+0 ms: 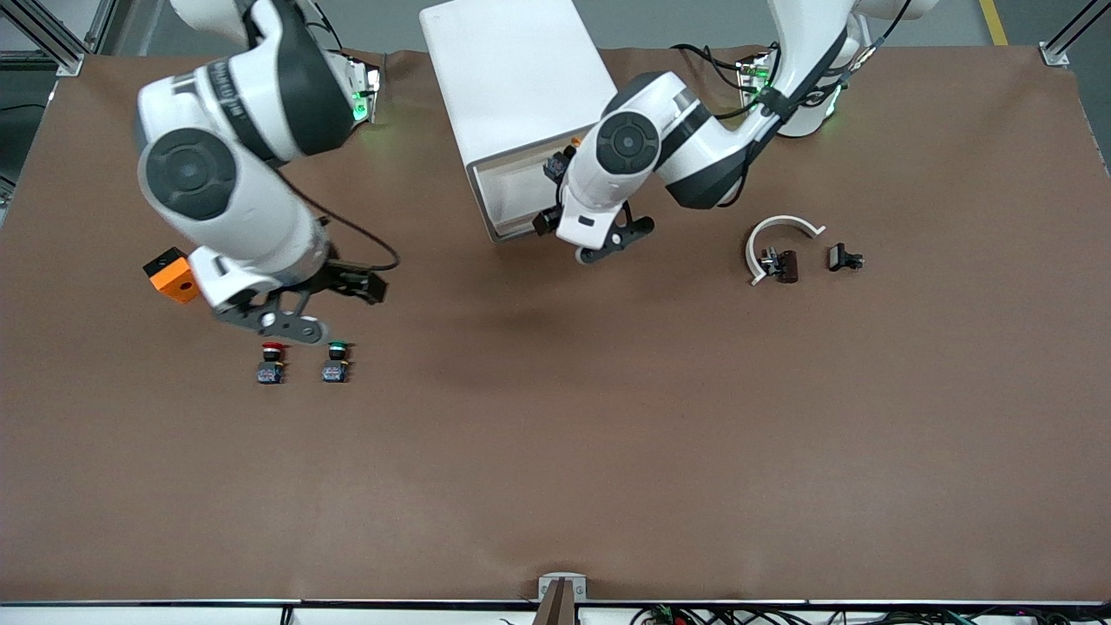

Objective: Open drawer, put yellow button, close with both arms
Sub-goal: 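Push the drawer shut with the left gripper while the right gripper withdraws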

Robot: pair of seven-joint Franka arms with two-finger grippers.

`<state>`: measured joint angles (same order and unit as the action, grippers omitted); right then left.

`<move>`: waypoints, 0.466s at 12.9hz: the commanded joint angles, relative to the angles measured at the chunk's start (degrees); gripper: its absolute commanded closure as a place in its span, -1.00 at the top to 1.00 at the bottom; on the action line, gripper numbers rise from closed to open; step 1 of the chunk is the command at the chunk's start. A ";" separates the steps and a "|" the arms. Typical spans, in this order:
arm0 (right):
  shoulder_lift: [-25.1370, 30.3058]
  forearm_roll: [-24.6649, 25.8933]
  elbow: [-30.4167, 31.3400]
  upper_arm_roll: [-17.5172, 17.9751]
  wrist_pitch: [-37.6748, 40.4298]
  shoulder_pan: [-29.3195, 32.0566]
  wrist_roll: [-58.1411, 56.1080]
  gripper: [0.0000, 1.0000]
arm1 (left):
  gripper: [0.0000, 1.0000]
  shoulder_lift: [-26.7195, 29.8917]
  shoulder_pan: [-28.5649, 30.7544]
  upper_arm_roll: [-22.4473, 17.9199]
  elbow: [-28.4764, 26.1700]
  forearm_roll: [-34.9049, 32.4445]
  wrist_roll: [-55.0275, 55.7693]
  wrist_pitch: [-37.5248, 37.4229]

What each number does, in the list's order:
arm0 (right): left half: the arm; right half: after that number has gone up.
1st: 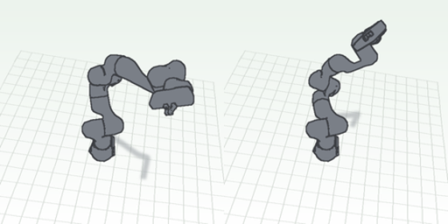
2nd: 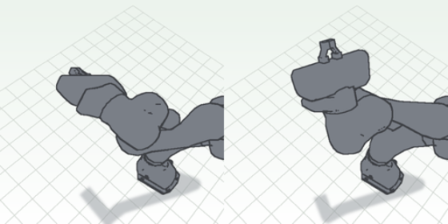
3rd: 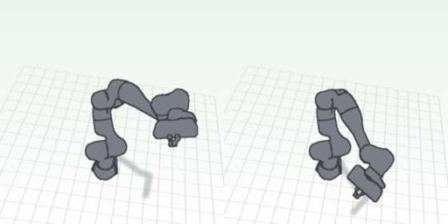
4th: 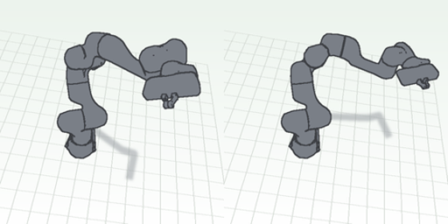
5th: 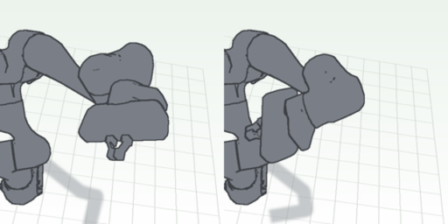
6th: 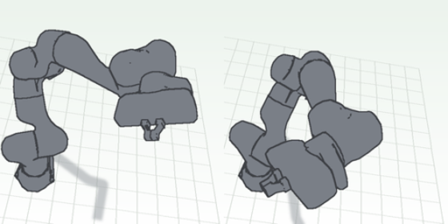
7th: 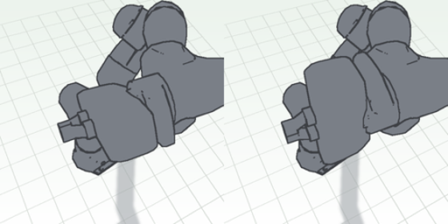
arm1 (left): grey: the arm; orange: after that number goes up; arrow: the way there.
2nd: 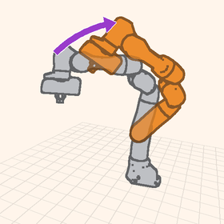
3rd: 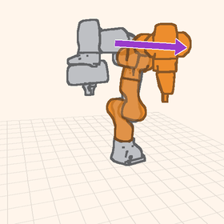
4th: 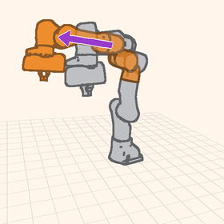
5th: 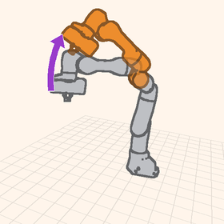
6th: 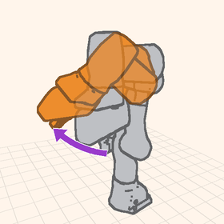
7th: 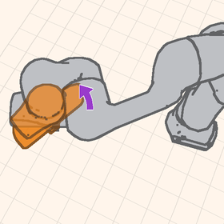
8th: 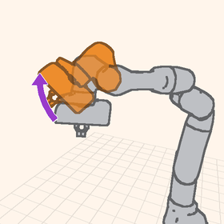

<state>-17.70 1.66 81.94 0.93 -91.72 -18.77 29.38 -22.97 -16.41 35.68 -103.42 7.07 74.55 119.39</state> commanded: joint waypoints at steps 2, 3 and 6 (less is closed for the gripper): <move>0.73 1.41 -1.86 1.27 0.93 7.94 -15.37 1.00 | 1.00 2.58 -2.13 1.58 -3.55 -0.66 4.19 0.93; 0.73 2.20 -3.01 1.18 1.19 9.26 -19.15 1.00 | 1.00 2.40 -3.00 1.58 -3.55 -0.66 4.99 0.93; 0.82 4.75 -6.51 1.10 6.63 11.99 -21.74 1.00 | 1.00 2.23 -5.20 1.58 -3.55 -0.66 6.84 0.93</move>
<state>-17.24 4.61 78.49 0.90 -88.38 -8.27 8.74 -22.14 -20.42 36.70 -105.60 6.94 79.02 119.46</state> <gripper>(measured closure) 0.000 0.000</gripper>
